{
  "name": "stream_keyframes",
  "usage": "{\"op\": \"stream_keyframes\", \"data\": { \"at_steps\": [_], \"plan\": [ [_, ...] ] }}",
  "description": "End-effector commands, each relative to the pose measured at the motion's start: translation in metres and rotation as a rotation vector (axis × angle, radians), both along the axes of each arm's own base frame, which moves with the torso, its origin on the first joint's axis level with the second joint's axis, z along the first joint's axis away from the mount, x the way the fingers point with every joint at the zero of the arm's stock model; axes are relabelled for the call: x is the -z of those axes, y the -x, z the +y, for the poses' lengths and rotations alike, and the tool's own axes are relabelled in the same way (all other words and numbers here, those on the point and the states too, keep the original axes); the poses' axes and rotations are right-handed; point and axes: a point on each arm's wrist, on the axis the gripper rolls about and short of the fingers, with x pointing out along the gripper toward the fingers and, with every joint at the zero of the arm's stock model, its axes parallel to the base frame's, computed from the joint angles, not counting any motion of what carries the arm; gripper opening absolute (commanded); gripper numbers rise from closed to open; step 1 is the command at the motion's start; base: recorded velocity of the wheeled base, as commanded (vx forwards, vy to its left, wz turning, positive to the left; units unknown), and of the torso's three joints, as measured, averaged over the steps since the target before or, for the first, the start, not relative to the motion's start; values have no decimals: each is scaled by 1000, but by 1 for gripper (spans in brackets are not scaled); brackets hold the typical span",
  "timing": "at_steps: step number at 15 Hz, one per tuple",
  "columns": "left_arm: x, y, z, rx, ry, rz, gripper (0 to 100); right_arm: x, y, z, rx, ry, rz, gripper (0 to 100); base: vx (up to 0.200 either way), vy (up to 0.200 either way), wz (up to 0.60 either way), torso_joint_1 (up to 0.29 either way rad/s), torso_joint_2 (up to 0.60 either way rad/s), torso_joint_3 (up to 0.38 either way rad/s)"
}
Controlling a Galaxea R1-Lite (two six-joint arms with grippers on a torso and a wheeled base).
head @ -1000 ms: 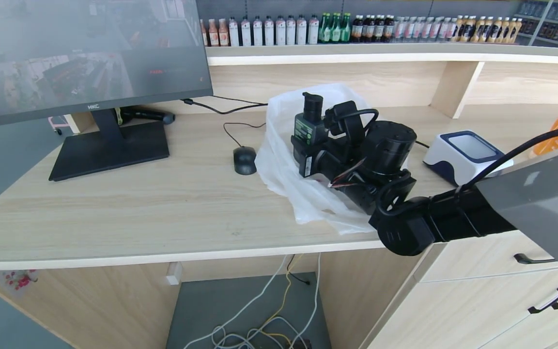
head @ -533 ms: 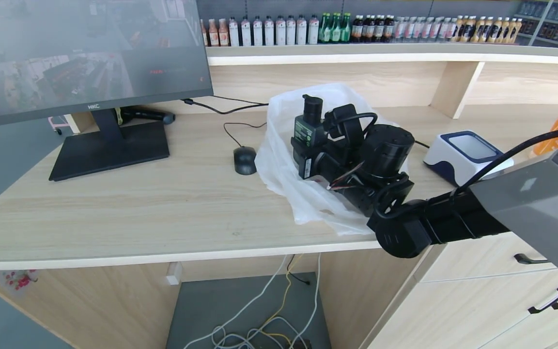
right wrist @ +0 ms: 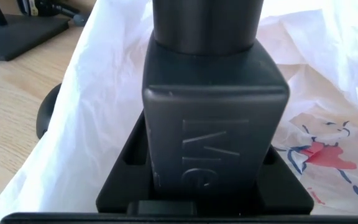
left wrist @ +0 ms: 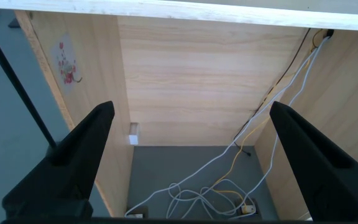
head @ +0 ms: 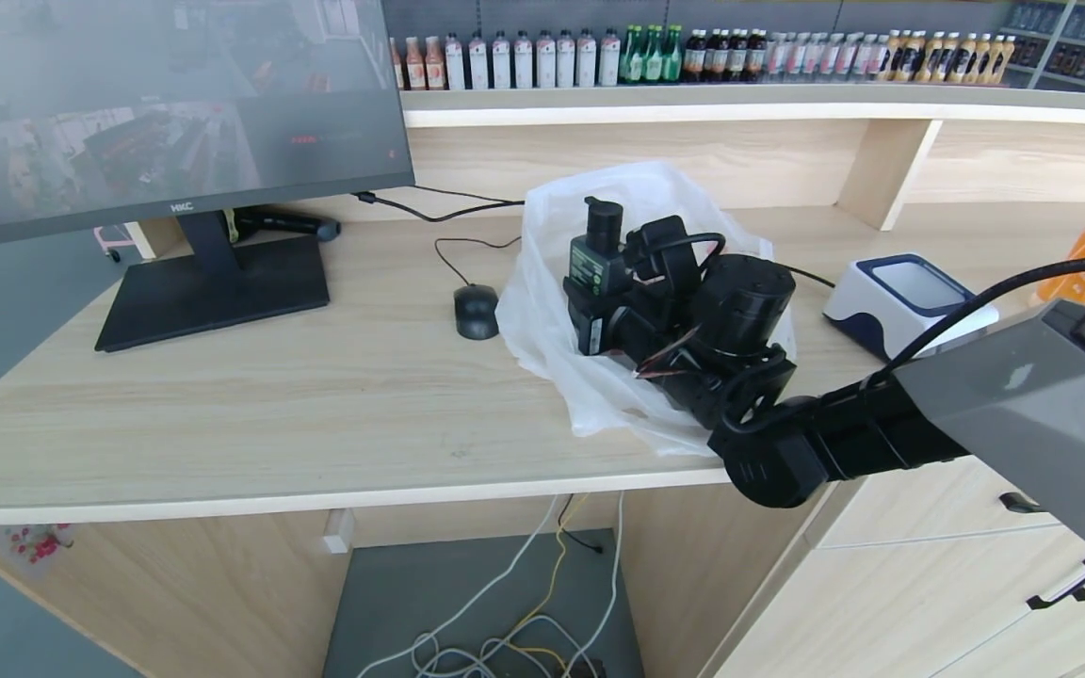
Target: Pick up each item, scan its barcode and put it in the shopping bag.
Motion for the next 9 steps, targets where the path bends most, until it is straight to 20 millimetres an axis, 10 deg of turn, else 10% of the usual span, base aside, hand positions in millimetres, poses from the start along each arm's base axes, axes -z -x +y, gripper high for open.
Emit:
{"op": "stream_keyframes", "data": {
  "at_steps": [1, 9],
  "plan": [
    [0, 0, 0, 0, 0, -1, 100, 3, -2, -1, 4, 5, 8, 0, 0, 0, 0, 0, 0, 0],
    [0, 0, 0, 0, 0, -1, 100, 9, -5, -3, 9, 13, 20, 0, 0, 0, 0, 0, 0, 0]
  ]
}}
